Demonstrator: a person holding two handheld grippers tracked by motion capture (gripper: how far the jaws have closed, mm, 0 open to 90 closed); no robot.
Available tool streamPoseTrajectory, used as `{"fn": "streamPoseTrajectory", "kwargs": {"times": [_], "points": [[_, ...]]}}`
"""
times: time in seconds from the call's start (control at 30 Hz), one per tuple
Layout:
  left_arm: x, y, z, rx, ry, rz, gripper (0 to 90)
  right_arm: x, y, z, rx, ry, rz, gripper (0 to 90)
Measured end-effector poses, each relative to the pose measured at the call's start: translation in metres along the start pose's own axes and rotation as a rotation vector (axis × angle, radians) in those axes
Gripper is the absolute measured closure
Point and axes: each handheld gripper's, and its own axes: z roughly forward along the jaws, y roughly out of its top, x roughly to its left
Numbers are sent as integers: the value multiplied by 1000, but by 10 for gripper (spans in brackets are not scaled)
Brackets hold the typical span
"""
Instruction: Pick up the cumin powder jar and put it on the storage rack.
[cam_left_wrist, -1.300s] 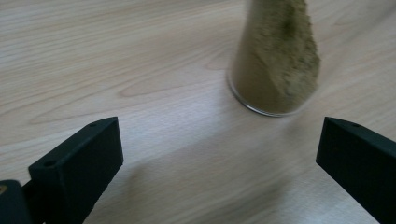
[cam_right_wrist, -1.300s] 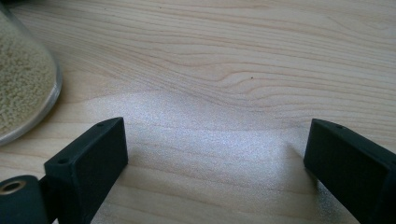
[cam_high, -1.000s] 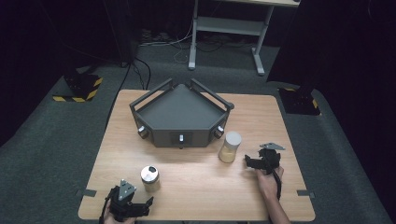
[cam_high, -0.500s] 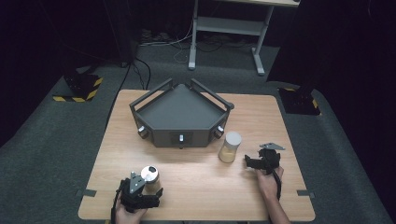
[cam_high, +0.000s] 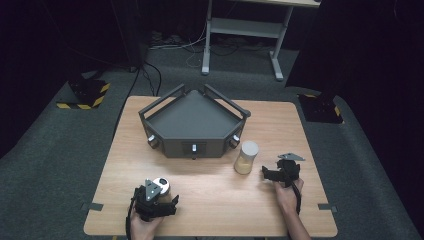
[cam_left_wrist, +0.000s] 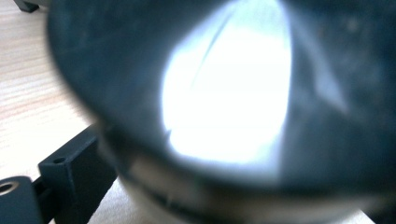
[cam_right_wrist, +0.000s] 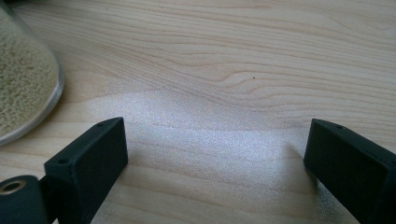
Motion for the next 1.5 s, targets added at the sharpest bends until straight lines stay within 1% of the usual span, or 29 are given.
{"fn": "streamPoseTrajectory", "kwargs": {"times": [0.13, 0.23, 0.57, 0.73, 0.83, 0.97, 1.17, 1.33, 1.5], "points": [[-3, 4, 2, 7, 13, 13, 67, 0, 0, 0, -1, 1, -1, 55], [-5, 5, 3, 4, 21, 14, 90, 0, 0, 0, 0, 1, -1, 55], [-9, 5, 4, -5, 47, 10, 209, 0, 0, 0, 0, 2, -1, 55], [-9, 6, 4, -7, 50, 7, 257, 0, 0, 0, 0, 2, -1, 55], [-8, 5, 5, -14, 40, 0, 277, 0, 0, 0, 0, 2, -1, 55], [-9, 6, 4, -12, 48, 8, 312, 0, 0, 0, 0, 2, -2, 55], [-9, 5, 4, -17, 51, 4, 313, 0, 0, 0, 0, 2, -2, 55], [-11, 4, 4, -20, 56, 10, 315, 0, 0, 0, -1, 2, -2, 55], [-11, 6, 1, -29, 50, 10, 316, 0, 0, 0, -1, 2, -3, 55]]}}
